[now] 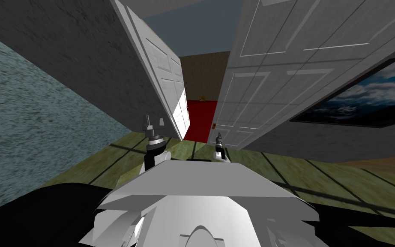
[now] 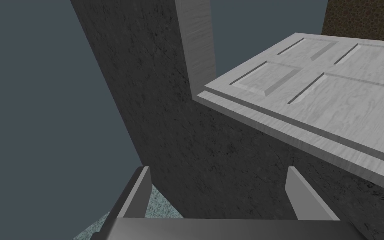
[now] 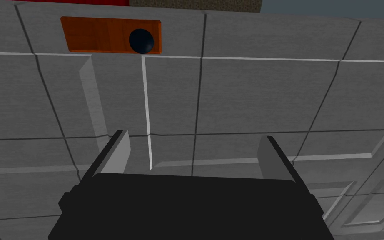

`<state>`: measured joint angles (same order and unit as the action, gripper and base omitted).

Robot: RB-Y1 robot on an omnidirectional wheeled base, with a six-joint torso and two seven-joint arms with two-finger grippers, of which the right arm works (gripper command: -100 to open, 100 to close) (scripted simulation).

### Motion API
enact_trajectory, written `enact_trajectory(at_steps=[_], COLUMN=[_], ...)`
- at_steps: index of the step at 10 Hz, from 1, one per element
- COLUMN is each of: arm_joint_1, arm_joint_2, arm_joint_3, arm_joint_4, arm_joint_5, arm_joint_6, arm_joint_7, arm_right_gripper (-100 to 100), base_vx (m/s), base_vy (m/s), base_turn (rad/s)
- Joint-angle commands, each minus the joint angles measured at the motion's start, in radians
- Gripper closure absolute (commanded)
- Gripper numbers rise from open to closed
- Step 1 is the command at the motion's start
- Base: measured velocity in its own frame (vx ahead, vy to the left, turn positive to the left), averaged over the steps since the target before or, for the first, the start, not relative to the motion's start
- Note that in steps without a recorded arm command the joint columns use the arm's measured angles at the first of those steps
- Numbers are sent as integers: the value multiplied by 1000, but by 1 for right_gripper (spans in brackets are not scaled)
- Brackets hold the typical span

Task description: Push the door open

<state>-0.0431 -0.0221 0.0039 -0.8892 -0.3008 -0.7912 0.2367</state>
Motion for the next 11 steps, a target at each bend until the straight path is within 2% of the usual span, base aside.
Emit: enact_trajectory(at_steps=[1,6,9,10,11], arm_joint_1=[-15,-68,-91,-89,-91], arm_joint_2=[8,43,62,58,26], arm_joint_3=[0,4,5,5,2], arm_joint_4=[33,163,217,214,220], arm_joint_5=[-5,-22,-29,-28,-29], arm_joint_6=[-4,-20,-27,-31,-34], arm_joint_7=[7,26,35,32,30], arm_right_gripper=[-100,-100,-100,-100,-100], base_vx=[85,109,103,41,112], base_vy=[-61,-89,-69,-23,-6], base_turn=[31,49,35,11,18])
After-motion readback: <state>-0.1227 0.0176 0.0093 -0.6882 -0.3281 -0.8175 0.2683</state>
